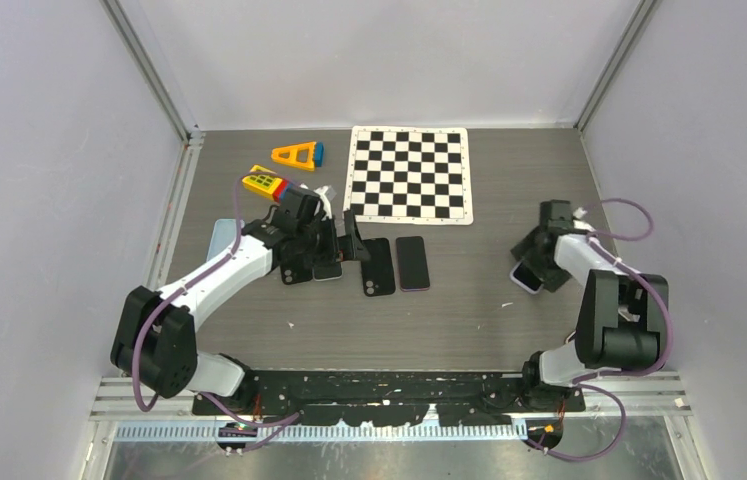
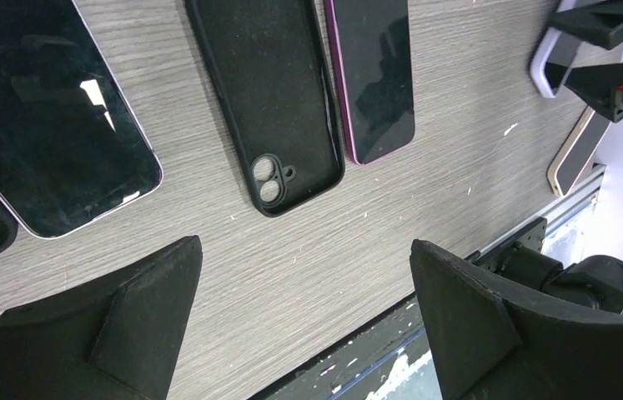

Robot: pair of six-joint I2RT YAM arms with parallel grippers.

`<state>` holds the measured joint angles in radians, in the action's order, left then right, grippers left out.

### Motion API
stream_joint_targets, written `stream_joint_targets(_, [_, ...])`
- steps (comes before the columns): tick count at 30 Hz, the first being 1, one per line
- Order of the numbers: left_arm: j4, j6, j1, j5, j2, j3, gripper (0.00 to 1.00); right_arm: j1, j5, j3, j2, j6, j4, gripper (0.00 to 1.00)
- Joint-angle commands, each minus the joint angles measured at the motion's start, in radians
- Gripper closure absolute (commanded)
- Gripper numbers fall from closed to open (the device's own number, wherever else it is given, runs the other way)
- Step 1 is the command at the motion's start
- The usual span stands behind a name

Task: Take the phone out of the phone case
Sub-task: Pick up the phone at the center of the board.

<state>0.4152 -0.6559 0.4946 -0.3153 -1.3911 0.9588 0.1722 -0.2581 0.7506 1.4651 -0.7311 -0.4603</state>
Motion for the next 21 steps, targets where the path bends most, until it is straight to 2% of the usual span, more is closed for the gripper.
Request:
stream_joint_targets(1, [-0.066,-0.018,-0.008,-0.019,-0.006,-0.011,0.01,-0.155,0.182,0.021,0.030,0.038,0.012,0.56])
stream_joint_targets(4, [-0.082,-0.024,-0.009,-0.023,-0.011,-0.021,0.01,-0.168,0.199,0.023,0.045,0.063,0.007,0.52])
stream_joint_targets(6, [-0.093,-0.029,-0.010,-0.027,-0.015,-0.025,0.01,-0.169,0.181,0.045,0.077,0.106,-0.013,0.45])
stream_joint_targets(8, [-0.098,-0.030,-0.010,-0.033,-0.022,-0.026,0.01,-0.168,0.169,0.071,0.113,0.115,-0.030,0.33])
stream_joint_targets(11, [-0.099,-0.028,-0.013,-0.037,-0.025,-0.025,0.01,-0.172,0.154,0.108,0.162,0.116,-0.040,0.10])
stream_joint_targets(13, [-0.100,-0.027,-0.015,-0.037,-0.021,-0.029,0.01,-0.172,0.124,0.145,0.190,0.126,-0.057,0.05])
stream_joint_targets(16, [-0.106,-0.028,-0.020,-0.039,-0.013,-0.035,0.01,-0.172,0.041,0.203,0.240,0.135,-0.087,0.01])
stream_joint_targets(19, [-0.112,-0.030,-0.026,-0.043,-0.012,-0.040,0.01,-0.172,0.023,0.234,0.291,0.142,-0.081,0.01])
stream_joint_targets(21, [-0.112,-0.030,-0.030,-0.046,-0.012,-0.040,0.01,-0.172,0.013,0.259,0.330,0.143,-0.083,0.13])
